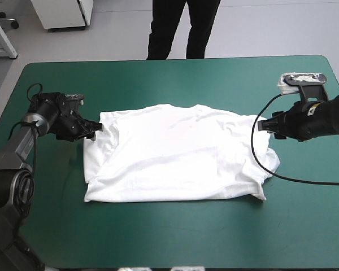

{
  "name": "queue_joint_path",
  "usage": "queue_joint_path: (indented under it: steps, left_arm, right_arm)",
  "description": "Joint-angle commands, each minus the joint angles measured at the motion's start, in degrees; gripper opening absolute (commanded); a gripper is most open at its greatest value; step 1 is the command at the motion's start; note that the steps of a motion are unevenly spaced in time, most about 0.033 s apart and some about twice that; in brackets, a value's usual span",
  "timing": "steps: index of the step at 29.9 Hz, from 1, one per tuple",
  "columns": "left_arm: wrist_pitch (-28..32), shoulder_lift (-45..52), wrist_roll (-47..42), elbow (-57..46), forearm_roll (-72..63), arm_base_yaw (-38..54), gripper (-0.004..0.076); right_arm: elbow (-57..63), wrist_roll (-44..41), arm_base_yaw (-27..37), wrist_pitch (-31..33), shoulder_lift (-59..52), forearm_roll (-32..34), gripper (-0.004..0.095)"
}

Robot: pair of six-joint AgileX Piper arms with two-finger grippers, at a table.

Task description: Fold the cloth

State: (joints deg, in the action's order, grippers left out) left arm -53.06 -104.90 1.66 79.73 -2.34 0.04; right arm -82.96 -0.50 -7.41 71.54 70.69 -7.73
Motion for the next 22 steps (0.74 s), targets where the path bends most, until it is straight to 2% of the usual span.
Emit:
queue_joint_path:
  steps: [1,6,9,11,14,22]
  left_arm:
    - [1.93,0.19,0.15,1.83,-0.64,0.02,0.0428]
    - [1.93,-2.81,0.15,1.83,-1.27,0.02,0.0421]
    - [1.28,-3.5,1.48,1.83,-3.62,-0.07,0.0363]
    - [1.0,-3.5,3.74,1.83,-6.77,-0.07,0.0237]
    - [0.73,-3.5,4.0,1.83,-8.04,-0.07,-0.001]
    - [1.42,1.41,4.06,1.83,-8.04,-0.07,-0.0009]
  right_arm:
    - [-1.86,0.09,-0.15,-0.93,-1.46,0.0,0.0486]
    - [-1.86,0.09,-0.15,-0.93,-1.46,0.0,0.0486]
    - [-1.86,0.09,-0.15,-0.93,-1.46,0.0,0.0486]
    - [-1.86,0.09,-0.15,-1.03,-1.33,0.0,0.0486]
    - [-1.78,0.09,-0.15,-0.92,-0.95,0.0,0.0486]
    - [-1.78,0.09,-0.15,-0.17,-0.95,-0.11,0.0486]
